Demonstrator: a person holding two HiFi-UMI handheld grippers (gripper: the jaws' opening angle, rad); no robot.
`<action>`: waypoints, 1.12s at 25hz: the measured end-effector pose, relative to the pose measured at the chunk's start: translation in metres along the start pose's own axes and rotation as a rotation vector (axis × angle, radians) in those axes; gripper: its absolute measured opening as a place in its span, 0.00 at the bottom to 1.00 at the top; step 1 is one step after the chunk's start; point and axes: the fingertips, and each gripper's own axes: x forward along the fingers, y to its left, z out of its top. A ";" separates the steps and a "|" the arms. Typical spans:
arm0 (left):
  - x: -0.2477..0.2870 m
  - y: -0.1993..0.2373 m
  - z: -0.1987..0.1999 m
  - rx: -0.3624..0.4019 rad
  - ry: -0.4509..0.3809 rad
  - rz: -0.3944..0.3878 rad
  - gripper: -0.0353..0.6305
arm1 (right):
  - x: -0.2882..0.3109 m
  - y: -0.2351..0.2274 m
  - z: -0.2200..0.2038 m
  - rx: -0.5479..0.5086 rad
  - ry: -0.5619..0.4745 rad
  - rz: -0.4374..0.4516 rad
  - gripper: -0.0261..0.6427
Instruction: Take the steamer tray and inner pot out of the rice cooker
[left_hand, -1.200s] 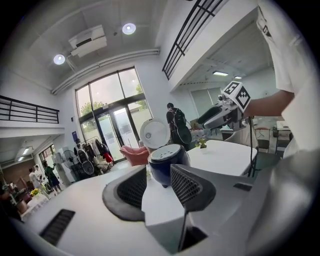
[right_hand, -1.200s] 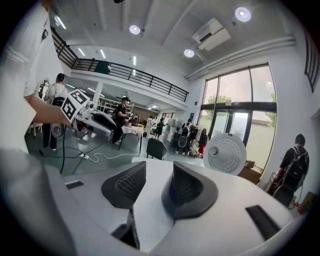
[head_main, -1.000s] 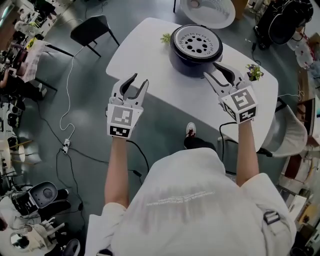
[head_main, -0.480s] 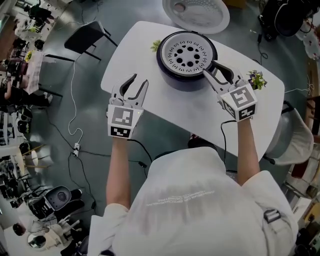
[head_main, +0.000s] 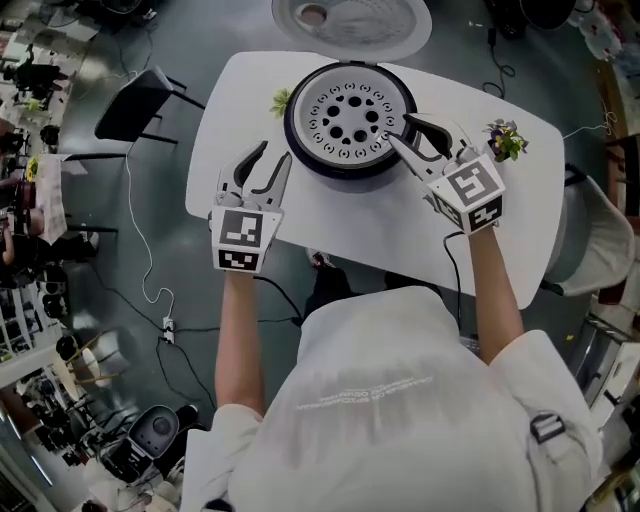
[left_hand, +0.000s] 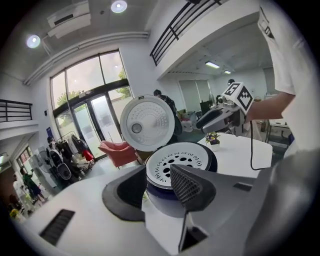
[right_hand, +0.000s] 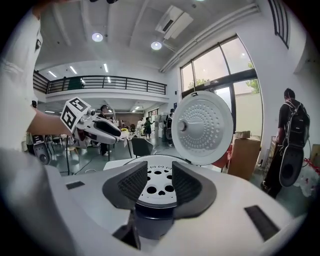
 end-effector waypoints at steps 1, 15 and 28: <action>0.009 0.003 -0.003 0.010 -0.004 -0.032 0.30 | 0.004 0.001 -0.002 0.013 0.007 -0.017 0.29; 0.089 0.039 -0.017 0.158 -0.116 -0.433 0.30 | 0.021 0.003 0.003 0.195 0.040 -0.433 0.28; 0.160 0.016 -0.016 0.164 0.011 -0.525 0.35 | -0.005 0.002 -0.008 0.209 0.099 -0.535 0.28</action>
